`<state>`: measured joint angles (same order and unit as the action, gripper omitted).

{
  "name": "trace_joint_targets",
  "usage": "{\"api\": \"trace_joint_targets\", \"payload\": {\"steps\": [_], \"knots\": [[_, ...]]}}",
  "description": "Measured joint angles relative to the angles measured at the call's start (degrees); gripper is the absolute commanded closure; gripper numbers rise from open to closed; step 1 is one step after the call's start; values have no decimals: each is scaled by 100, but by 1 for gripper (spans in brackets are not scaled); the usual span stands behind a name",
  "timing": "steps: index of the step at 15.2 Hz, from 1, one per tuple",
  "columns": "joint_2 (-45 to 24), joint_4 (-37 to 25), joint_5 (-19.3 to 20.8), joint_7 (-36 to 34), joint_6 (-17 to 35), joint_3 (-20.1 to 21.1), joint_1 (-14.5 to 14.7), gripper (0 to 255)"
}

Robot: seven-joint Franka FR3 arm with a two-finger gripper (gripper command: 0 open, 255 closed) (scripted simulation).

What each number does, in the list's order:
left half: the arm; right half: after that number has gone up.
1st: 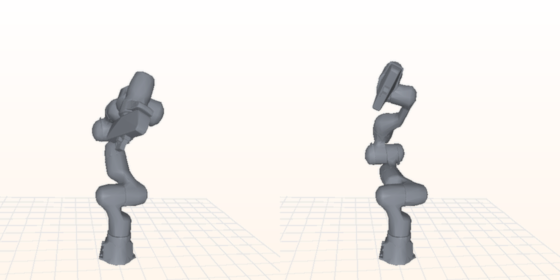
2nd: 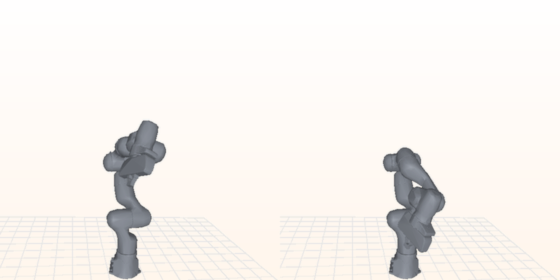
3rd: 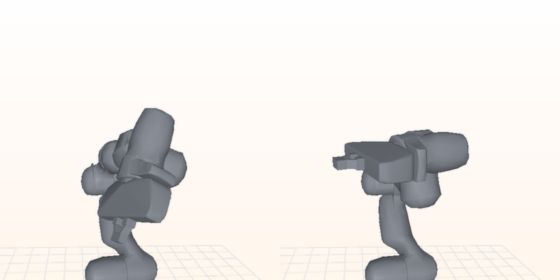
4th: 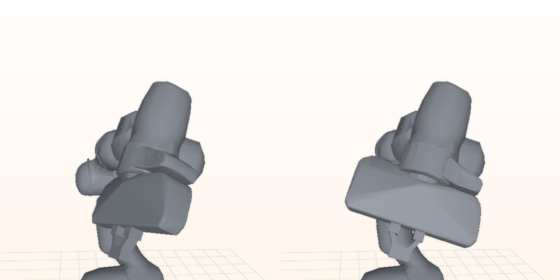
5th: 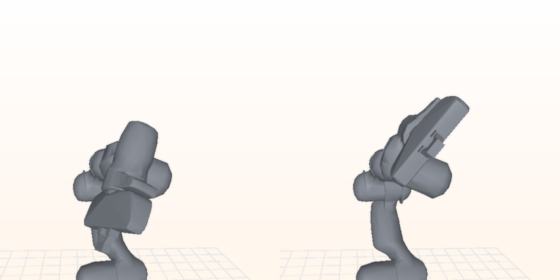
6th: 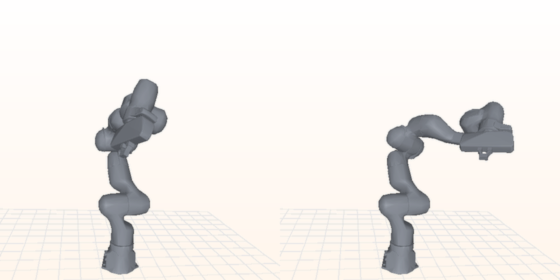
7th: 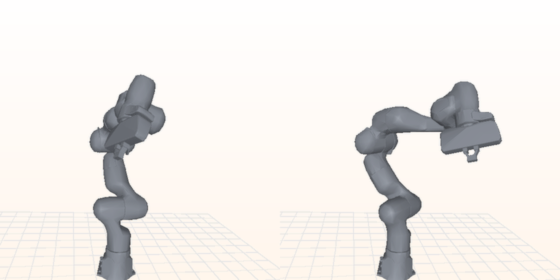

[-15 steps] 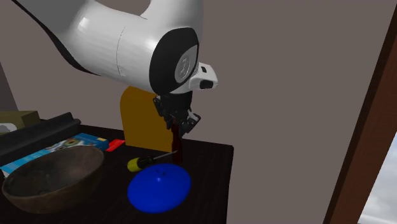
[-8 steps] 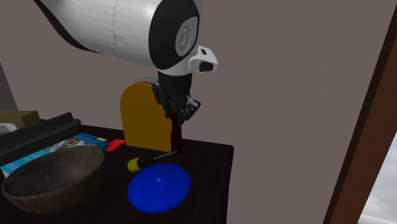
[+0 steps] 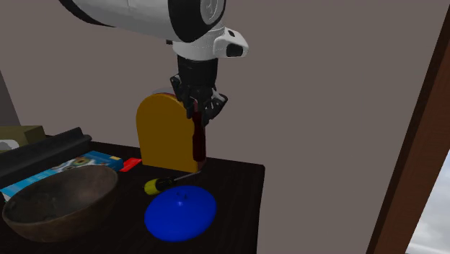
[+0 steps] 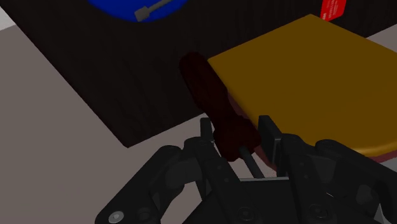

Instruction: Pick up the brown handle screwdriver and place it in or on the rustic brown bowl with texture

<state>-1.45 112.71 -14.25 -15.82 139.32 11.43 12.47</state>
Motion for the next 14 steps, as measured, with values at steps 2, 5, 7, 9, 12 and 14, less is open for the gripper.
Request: {"api": "trace_joint_targets", "payload": {"steps": [2, 5, 7, 9, 12, 14], "knots": [[45, -110, 29, -47, -149, -1, -1, 255], [75, -315, 73, -110, -381, -7, -6, 255], [94, -438, 98, -146, -520, -11, -9, 255], [124, -554, 117, -179, -665, -15, -13, 255], [142, -757, 144, -217, -884, -27, -24, 255], [134, -907, 174, -262, -1022, -25, -22, 255]]}}
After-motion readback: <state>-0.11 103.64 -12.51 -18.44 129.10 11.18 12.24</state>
